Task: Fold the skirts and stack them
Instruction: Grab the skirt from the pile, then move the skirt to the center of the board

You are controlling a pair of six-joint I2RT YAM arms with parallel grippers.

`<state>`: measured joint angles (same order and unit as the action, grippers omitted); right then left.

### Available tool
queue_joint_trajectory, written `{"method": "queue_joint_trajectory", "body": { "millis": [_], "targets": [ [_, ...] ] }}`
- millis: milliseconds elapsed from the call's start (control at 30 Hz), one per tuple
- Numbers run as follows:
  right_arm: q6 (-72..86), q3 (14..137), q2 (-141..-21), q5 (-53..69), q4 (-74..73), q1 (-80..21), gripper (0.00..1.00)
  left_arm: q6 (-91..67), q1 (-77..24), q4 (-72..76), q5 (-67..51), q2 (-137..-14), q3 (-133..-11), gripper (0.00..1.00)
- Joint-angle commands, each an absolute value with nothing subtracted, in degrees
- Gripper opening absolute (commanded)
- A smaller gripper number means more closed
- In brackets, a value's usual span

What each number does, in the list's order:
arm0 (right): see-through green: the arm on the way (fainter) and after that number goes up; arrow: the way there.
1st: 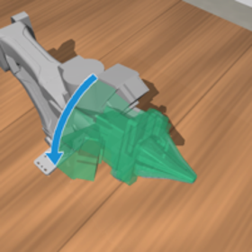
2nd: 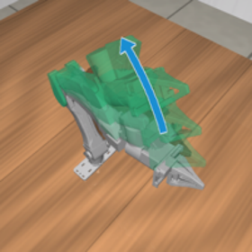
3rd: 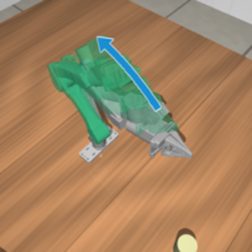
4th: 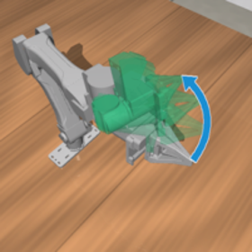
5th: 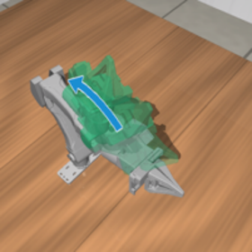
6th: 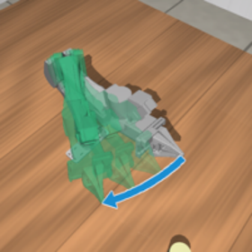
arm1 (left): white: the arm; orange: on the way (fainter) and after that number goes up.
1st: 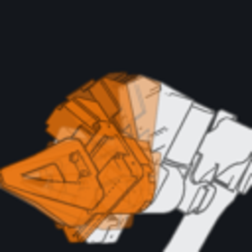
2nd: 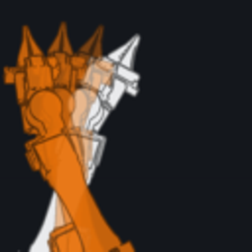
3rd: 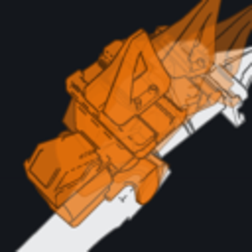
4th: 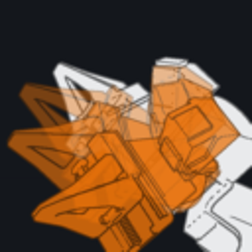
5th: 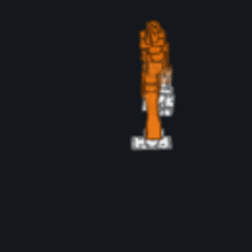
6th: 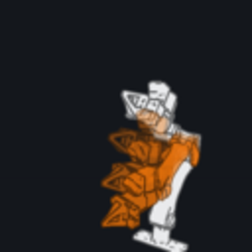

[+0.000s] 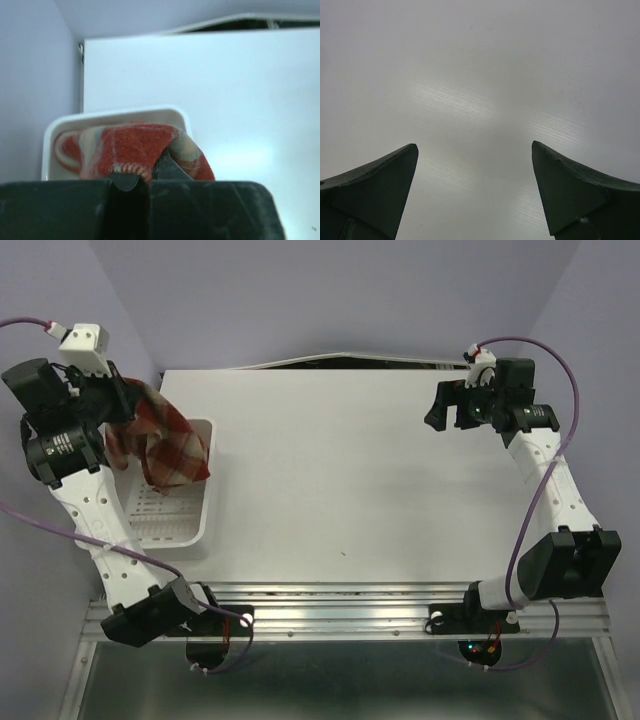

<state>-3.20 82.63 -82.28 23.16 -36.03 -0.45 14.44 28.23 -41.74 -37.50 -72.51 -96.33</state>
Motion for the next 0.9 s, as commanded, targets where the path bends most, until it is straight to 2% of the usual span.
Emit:
{"method": "queue_joint_trajectory", "body": {
  "millis": [0,133,200,300,500,600,867],
  "targets": [
    [-3.08,83.14,-81.03,23.99,-35.16,-0.44,1.00,6.26,28.21,-30.01,-43.23,-69.44,-105.35,0.00],
    [-2.64,83.49,-81.30,24.61,-35.07,-0.44,1.00,-7.09,28.21,-15.42,-49.11,-70.49,-110.30,0.00],
    [-2.55,83.93,-81.47,24.52,-35.16,-0.44,1.00,-19.08,27.43,-1.28,-52.64,-70.84,-109.69,0.00],
    [-2.29,84.64,-81.56,24.43,-35.16,-0.44,1.00,-27.84,20.94,14.65,-53.61,-72.50,-109.24,0.00],
    [-2.29,85.60,-81.39,24.00,-35.77,-0.44,1.00,-22.42,-1.18,14.16,-48.35,-79.96,-115.57,0.00],
    [-2.46,85.87,-81.30,22.94,-36.03,-0.44,1.00,-18.21,-7.71,9.50,-45.54,-82.35,-115.67,0.00],
    [-6.15,83.94,-81.12,23.29,-38.32,0.18,1.00,-14.94,-22.40,6.34,-43.24,-86.92,-97.31,0.00]
  ]
}}
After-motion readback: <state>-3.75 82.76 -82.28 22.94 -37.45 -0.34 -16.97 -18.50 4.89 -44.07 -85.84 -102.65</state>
